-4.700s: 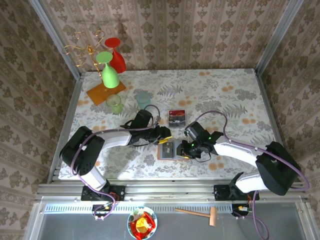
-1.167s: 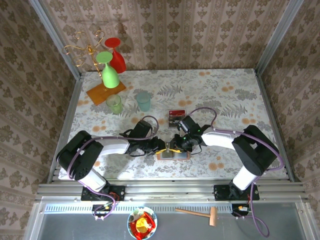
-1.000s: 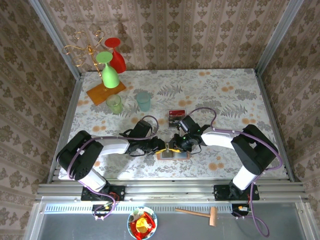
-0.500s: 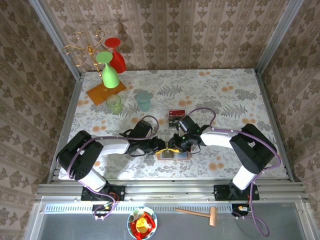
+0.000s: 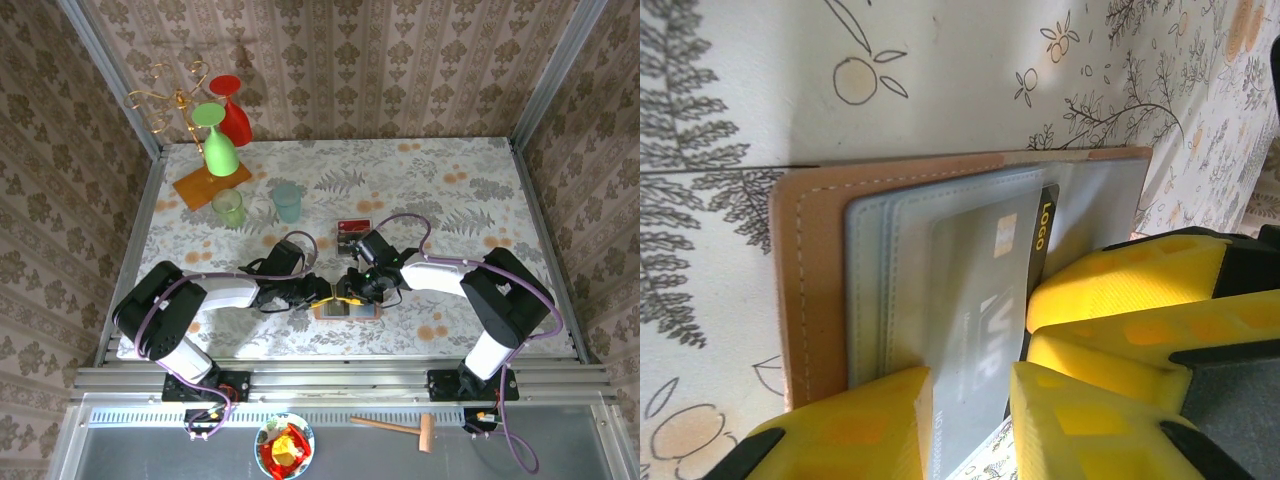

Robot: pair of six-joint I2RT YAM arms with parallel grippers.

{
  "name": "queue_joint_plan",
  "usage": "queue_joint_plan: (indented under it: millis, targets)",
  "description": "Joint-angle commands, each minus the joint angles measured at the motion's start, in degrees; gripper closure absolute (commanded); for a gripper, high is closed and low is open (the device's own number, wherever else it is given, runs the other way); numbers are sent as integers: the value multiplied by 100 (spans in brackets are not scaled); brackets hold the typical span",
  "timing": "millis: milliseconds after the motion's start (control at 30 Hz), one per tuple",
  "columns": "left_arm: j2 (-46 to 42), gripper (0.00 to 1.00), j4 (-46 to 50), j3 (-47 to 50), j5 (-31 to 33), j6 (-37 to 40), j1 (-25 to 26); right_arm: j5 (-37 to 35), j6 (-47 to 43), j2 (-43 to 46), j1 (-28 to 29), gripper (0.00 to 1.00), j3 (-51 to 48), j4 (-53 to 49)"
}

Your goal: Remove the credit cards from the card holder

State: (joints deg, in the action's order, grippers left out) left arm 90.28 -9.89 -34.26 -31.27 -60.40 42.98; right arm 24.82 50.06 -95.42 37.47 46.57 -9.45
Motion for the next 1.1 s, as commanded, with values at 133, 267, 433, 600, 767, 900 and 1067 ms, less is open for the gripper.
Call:
queue_joint_plan:
  millis: [133,267,433,600,767,900,1067]
  targets:
    - [31,72,101,50,34,50,-70,-410,-129,199,-21,66,72,-601]
    - [-5,72,108,-13,19,38,-68,-305,-102,276,-19,66,87,-553]
    - [-58,72,218,-238,-19,63,-70,-207,-42,447,-51,66,29,-370]
    - [-38,74,343,-470,-92,120,-44,-164,-83,572,-147,67,-33,-379]
    - [117,77,396,-597,-128,156,22,-27,-185,503,-231,69,-44,-394]
    - [272,83,372,-598,-153,183,44,9,-232,401,-234,69,-52,-387]
    - [451,89,232,-467,-189,181,38,44,-253,287,-258,69,-95,-334]
